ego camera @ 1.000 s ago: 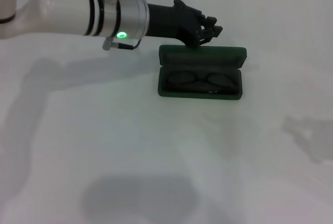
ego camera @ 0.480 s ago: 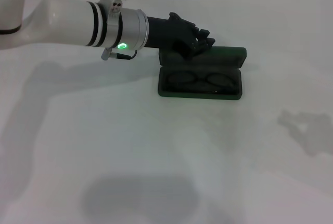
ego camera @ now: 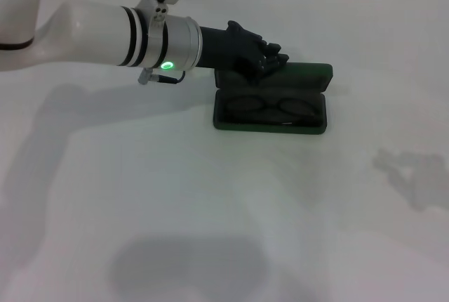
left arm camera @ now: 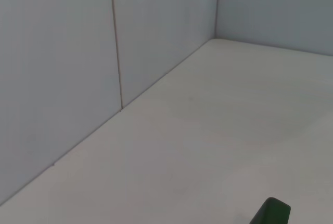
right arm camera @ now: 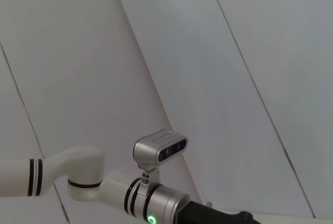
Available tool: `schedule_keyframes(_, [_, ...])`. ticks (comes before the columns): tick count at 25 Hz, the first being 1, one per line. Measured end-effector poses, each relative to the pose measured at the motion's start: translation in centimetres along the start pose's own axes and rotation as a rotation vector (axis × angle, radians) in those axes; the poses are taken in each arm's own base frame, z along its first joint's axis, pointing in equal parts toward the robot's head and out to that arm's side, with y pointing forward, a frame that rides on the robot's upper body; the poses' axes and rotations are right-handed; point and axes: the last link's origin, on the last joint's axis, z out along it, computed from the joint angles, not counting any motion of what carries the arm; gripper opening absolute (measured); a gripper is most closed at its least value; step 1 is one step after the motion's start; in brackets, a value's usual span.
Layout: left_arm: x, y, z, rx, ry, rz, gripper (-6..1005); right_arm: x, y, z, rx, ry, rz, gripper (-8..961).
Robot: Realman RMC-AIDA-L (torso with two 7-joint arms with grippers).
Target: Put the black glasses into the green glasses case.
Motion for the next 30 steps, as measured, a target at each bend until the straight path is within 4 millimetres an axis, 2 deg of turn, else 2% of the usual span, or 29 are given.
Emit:
schedule_keyframes(9, [-0.5, 0.6, 0.3, -0.026, -0.019, 0.007, 199, 0.2, -0.2, 0.1, 0.011, 0.001, 0.011, 140])
schedule_keyframes(22, [-2.2, 2.5, 0.7, -0.099, -0.087, 0.042, 83, 0.3, -0.2, -0.1, 0.015, 0.000, 0.011, 145])
schedule_keyframes(26, [-2.1, 3.0, 0.4, -0.128, -0.050, 0.049, 56, 0.3, -0.1, -0.1, 0.012, 0.000, 0.013, 151])
schedule_keyframes(30, [-0.7, 4.2, -1.2, -0.216, 0.097, 0.017, 54, 0.3, 0.2, -0.5, 0.004, 0.012, -0.006, 156])
